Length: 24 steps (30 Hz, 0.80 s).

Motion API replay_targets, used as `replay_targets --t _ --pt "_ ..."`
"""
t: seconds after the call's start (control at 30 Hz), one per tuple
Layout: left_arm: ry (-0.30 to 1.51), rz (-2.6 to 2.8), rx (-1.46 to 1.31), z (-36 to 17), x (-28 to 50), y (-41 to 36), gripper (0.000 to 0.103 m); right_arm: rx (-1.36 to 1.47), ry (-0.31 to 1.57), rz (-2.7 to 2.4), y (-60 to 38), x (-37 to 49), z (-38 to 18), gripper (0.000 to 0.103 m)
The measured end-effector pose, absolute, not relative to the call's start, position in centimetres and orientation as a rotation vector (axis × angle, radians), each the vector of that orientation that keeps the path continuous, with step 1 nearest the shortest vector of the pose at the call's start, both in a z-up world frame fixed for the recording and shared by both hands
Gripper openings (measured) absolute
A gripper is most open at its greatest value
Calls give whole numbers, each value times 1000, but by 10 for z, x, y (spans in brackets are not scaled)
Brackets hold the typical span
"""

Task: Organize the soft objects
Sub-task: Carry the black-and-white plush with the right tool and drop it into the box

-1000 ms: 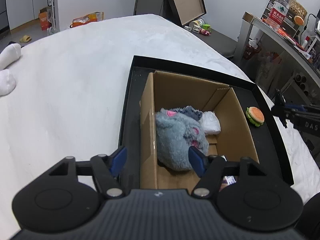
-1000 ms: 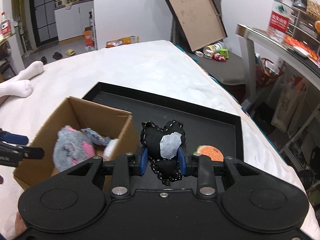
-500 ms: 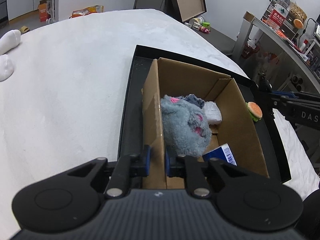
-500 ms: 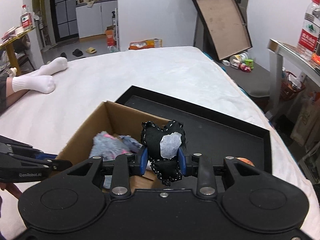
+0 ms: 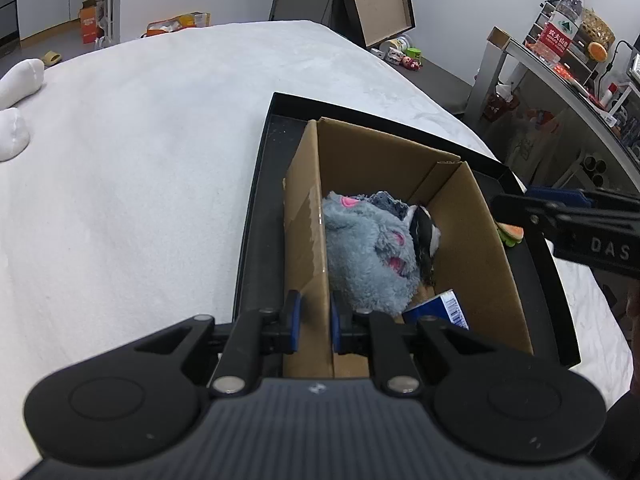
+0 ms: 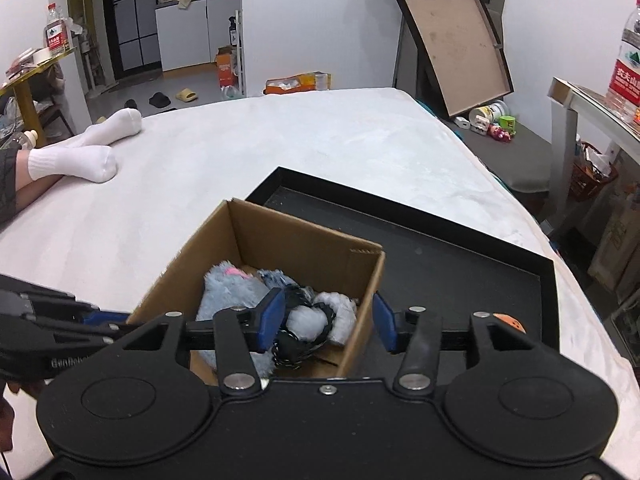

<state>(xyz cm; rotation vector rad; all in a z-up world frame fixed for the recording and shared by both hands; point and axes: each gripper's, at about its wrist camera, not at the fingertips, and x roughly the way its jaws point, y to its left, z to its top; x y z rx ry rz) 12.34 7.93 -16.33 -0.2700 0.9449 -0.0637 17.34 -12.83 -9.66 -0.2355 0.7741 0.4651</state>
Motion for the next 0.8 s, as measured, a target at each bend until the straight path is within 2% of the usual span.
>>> replay_targets --t 0.3,0.4,0.5,0.6,0.67,0.73,0.8 --pt "954 -57 -248 -161 126 76 17 -219 800 415 -153 173 -104 49" --pt "954 -50 -226 -159 127 74 19 -225 802 400 -159 173 -106 53" --pt "965 -54 -216 -158 130 73 26 -228 797 385 -166 175 -107 60" --pt "965 -46 -213 -156 133 73 38 -232 788 362 -172 177 -111 68" --pt "961 -42 -212 -154 135 72 46 -222 790 345 -177 180 -115 77" --pt "952 -39 -200 -153 136 70 47 -212 783 320 -182 181 -118 87" --pt "947 -38 -182 -152 137 66 47 -204 777 301 -187 184 -121 92"
